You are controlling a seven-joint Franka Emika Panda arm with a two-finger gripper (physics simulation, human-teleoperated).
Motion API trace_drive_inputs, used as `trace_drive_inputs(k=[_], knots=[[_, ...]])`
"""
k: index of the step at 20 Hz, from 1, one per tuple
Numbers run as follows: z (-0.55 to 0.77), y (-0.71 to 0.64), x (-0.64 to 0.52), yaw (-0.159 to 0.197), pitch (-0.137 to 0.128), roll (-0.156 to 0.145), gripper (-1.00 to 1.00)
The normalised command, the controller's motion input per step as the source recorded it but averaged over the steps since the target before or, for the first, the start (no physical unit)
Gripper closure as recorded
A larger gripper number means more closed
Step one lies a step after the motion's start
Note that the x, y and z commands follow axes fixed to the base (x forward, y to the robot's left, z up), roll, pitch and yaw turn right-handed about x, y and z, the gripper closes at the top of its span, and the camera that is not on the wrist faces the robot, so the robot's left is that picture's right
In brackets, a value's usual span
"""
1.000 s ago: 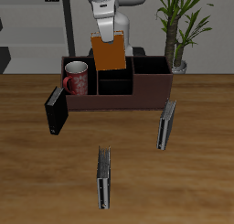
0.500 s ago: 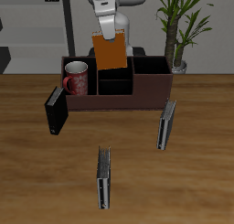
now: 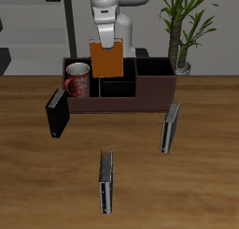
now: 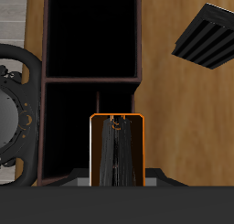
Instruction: Place the red mug into the back desk caddy's left compartment and place the orange book into the back desk caddy's front compartment
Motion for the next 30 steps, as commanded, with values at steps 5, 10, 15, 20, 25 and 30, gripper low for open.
trace_drive_inputs(k=[5, 10, 15, 20, 25, 30], knots=[[-0.1, -0.11, 0.11, -0.036, 0.036, -0.034, 1.0], [-0.01, -0.06, 0.08, -0.004, -0.009, -0.028, 1.0], [-0.01, 0.04, 0.08, 0.025, -0.01, 0.012, 1.0], [-0.17, 0.18, 0.03, 0.056, 0.016, 0.072, 1.0], [-0.07, 0.16, -0.06, 0.045, -0.006, 0.064, 1.0], [-0.09, 0.18, -0.05, 0.02, 0.015, 0.042, 1.0]])
